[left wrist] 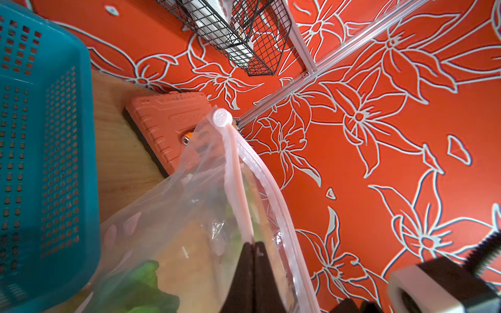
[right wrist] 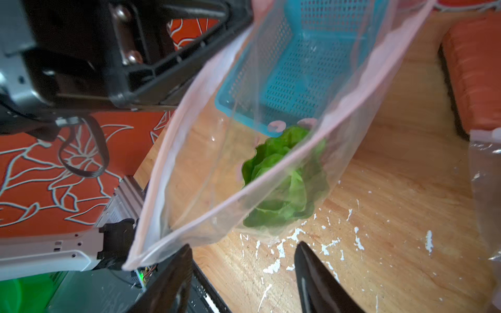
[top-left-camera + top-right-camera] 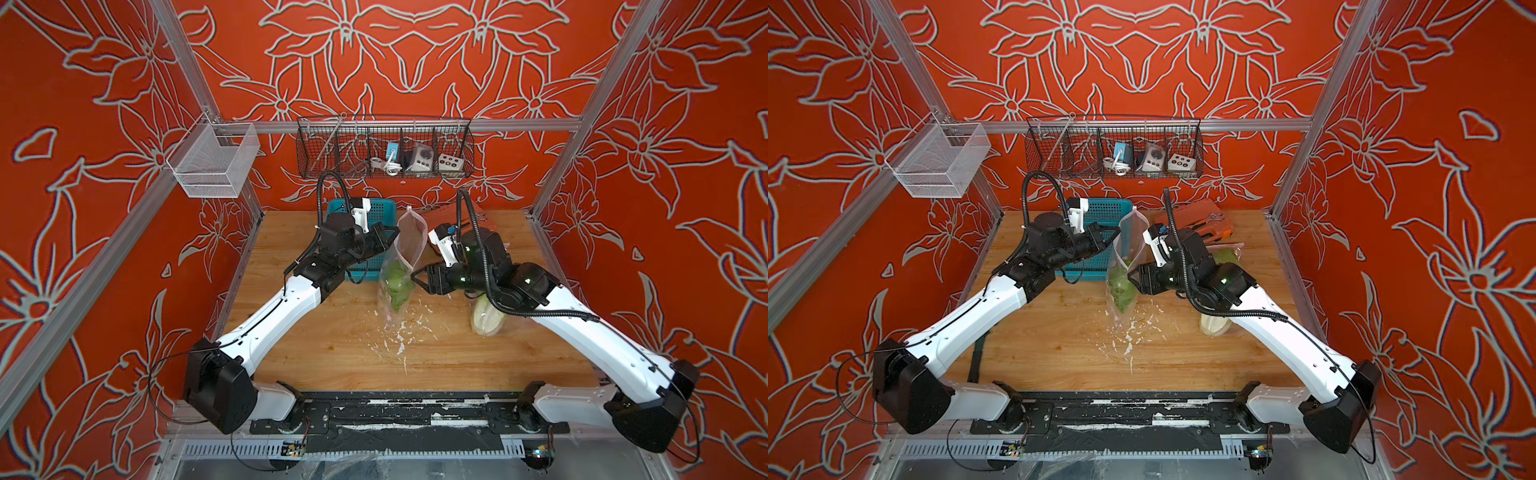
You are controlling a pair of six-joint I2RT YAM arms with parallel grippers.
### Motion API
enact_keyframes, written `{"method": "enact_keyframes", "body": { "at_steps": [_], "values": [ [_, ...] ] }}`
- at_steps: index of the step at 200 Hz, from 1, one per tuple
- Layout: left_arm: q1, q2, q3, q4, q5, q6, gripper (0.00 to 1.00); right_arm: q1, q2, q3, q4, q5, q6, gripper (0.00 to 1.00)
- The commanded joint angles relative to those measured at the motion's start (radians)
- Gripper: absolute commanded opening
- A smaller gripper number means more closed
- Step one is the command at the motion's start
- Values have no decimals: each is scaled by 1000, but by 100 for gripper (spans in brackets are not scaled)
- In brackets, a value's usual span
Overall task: Put the chinese cabbages into a zipper bag and zip it
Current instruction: Adjust the zipper food storage bag at the center of the board.
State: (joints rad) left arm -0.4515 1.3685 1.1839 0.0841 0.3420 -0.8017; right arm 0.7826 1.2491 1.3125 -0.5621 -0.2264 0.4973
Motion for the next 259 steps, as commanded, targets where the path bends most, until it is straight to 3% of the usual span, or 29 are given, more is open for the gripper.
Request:
{"method": "enact_keyframes", "body": {
  "at_steps": [1,35,84,117,172,187,212,224,237,259],
  "values": [
    [-3,6,30,57,8,-19,0,27,43,50,71,178,14,63],
    [-6,12,33,52,0,-18,0,72,119,144,29,219,-5,63],
    [-6,41,59,64,-12,-17,0,205,78,113,-2,347,0,65],
    [-6,46,59,78,-12,-30,0,291,80,107,-12,443,74,66],
    [-6,17,41,77,-22,-38,0,270,212,218,-72,585,84,66],
    [-6,8,37,73,-27,-38,0,245,231,233,-57,565,66,58],
    [-6,-19,19,73,-39,-49,0,229,225,249,-63,532,-14,20],
    [-12,-44,1,78,-56,-56,0,218,200,251,-83,493,-52,9],
    [-25,-79,-14,73,-91,-54,0,210,155,242,-106,460,-94,0],
    [-57,-142,-40,65,-162,-53,0,164,72,221,-132,346,-154,0]
  ]
}}
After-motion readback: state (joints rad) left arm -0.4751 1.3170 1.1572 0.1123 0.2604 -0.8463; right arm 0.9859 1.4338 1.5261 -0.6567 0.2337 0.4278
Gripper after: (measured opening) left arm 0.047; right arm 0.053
